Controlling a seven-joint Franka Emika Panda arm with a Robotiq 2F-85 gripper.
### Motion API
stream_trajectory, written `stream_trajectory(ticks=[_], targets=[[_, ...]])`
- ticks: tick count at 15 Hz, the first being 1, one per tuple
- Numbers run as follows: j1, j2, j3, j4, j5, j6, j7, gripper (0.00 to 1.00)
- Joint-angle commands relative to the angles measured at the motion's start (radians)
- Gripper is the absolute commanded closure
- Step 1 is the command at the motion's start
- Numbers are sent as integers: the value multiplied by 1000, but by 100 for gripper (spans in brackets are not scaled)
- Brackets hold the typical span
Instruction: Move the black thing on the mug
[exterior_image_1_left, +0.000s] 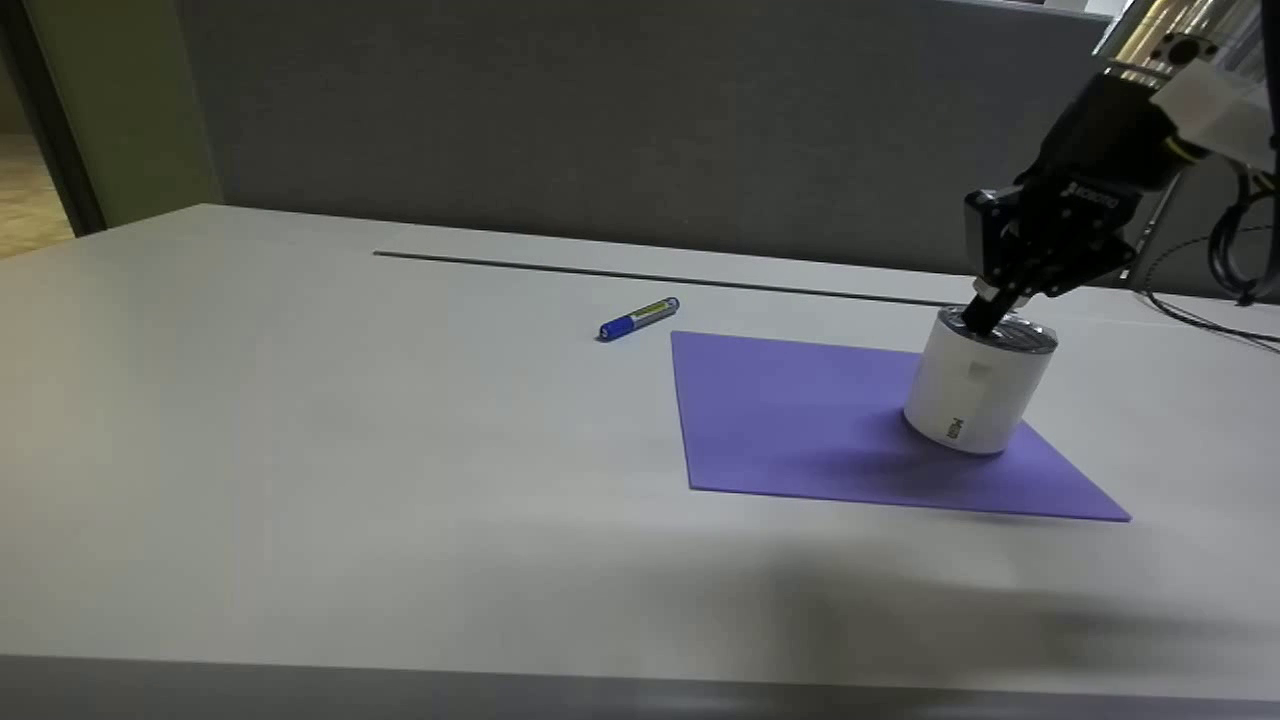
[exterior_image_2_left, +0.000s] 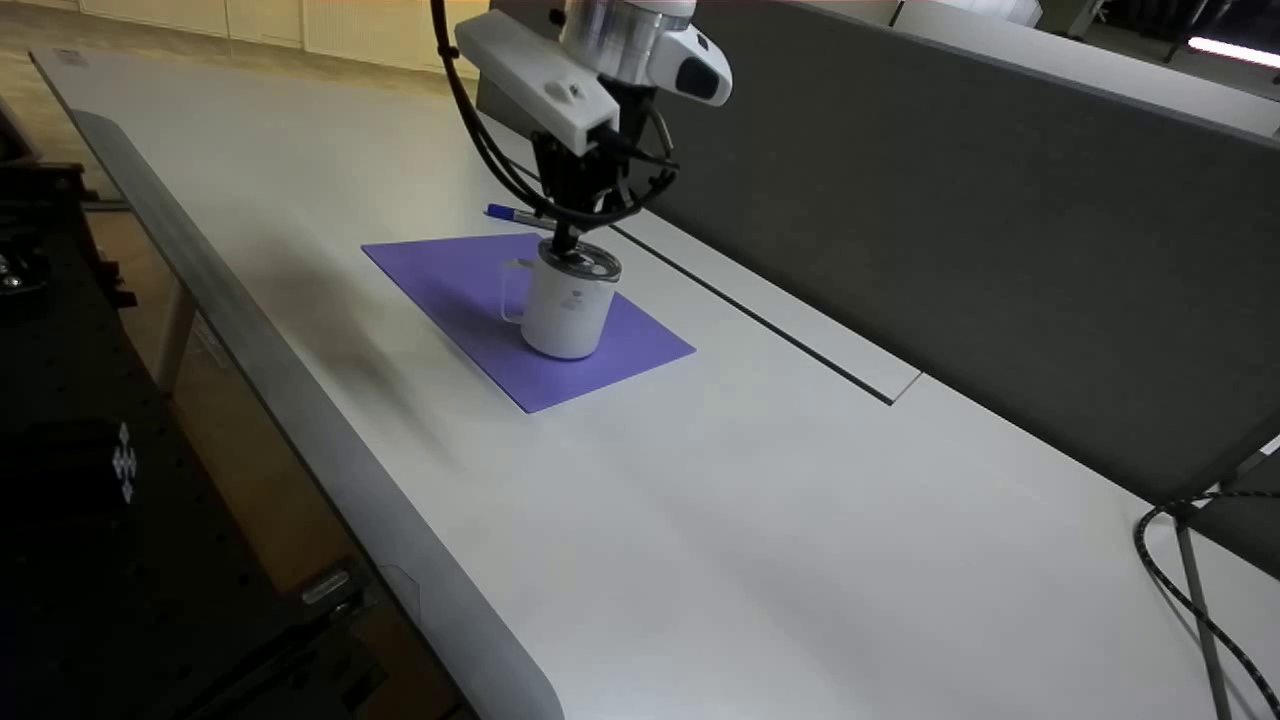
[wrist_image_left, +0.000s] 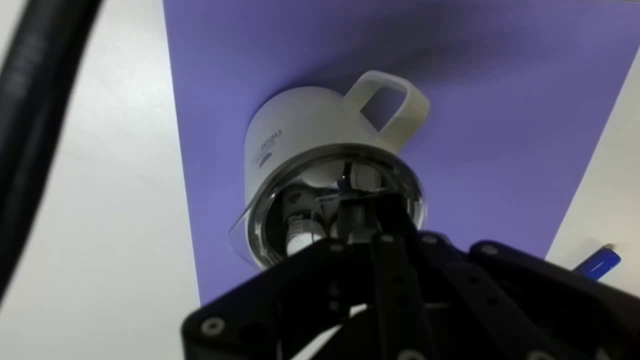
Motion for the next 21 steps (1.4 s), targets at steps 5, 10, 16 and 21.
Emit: stream_trajectory(ticks=[5,10,16,21], targets=[[-21,26,9,21,72,1,-74,100],[-24,32,-6,27,52,-8,-61,100],[-32,34,-12,31,52,-18,-63,100],[-34,22,-16,41,50,-34,-54,100]])
